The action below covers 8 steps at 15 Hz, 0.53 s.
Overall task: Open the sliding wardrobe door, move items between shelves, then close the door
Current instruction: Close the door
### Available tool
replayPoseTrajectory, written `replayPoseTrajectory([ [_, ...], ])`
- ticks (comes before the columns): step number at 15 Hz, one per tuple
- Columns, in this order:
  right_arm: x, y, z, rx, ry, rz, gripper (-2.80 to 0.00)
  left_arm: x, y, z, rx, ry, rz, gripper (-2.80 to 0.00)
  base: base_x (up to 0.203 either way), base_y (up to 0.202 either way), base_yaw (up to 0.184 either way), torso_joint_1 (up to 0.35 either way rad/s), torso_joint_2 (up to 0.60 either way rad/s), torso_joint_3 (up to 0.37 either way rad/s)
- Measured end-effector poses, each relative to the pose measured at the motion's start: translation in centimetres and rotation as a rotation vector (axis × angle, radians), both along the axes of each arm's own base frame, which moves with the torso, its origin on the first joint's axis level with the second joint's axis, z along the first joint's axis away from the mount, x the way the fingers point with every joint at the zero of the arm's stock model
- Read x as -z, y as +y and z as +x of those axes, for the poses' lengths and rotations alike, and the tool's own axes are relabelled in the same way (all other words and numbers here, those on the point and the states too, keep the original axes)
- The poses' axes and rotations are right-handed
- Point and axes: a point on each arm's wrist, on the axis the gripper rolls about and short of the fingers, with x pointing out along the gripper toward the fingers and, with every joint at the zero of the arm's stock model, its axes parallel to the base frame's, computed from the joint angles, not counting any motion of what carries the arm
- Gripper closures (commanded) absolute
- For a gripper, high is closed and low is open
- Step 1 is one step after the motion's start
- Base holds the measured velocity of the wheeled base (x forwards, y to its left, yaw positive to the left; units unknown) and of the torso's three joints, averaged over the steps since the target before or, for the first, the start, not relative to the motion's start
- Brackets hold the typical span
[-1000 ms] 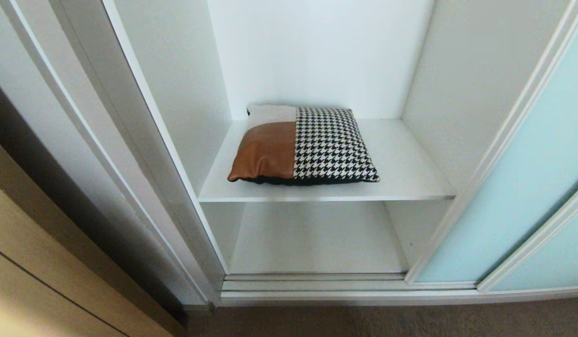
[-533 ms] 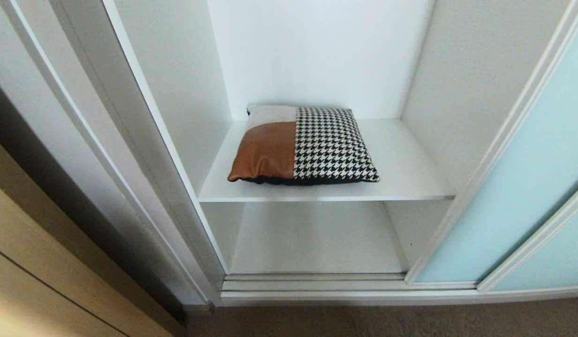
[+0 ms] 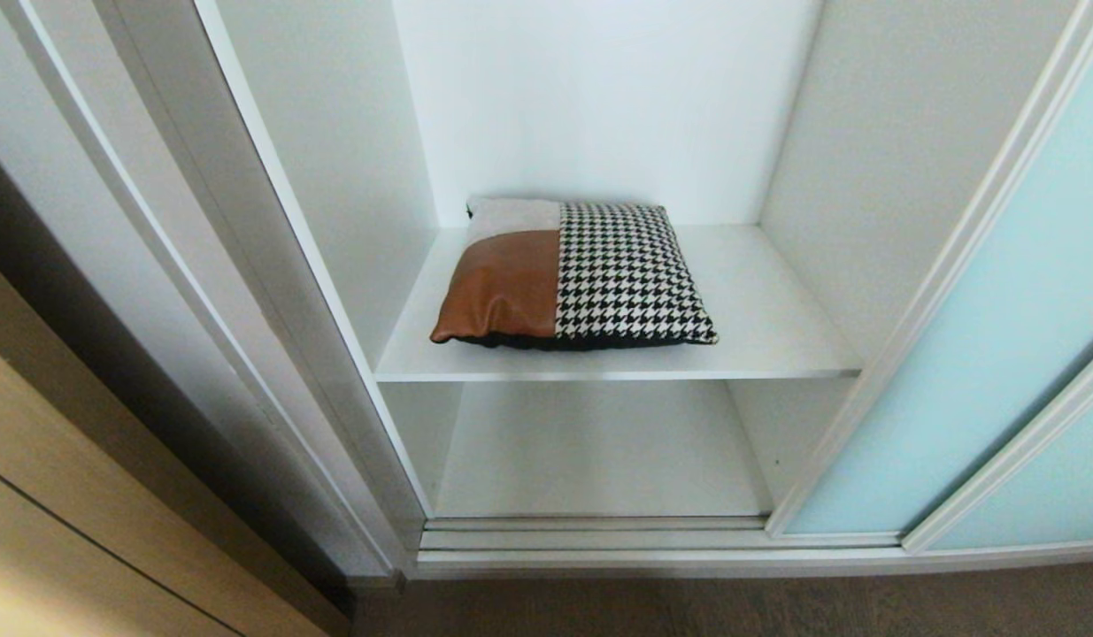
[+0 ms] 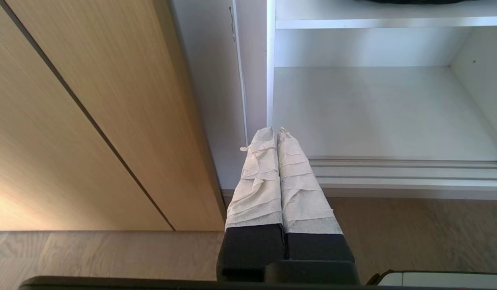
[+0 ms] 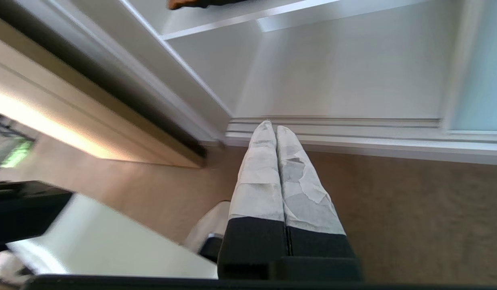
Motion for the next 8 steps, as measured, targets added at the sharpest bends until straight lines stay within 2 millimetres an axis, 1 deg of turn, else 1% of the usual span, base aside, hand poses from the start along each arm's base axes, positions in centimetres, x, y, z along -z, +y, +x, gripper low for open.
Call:
replayPoseTrajectory([
  [3,0.3,0.0,0.1,0.019,-0.001,-0.052,0.0,0.0,0.0,0.0,-0.001,0.001,0.0,0.0,0.0,0.0,0.0,0.0,0.0,0.0],
  [6,1.0,0.0,0.4,0.033,0.023,-0.073,0.0,0.0,0.0,0.0,-0.001,0.001,-0.001,0.0,0.0,0.0,0.0,0.0,0.0,0.0],
  [8,1.7,-0.2,0.7,0.105,0.034,-0.119,0.0,0.0,0.0,0.0,-0.001,0.001,-0.001,0.0,0.0,0.0,0.0,0.0,0.0,0.0],
])
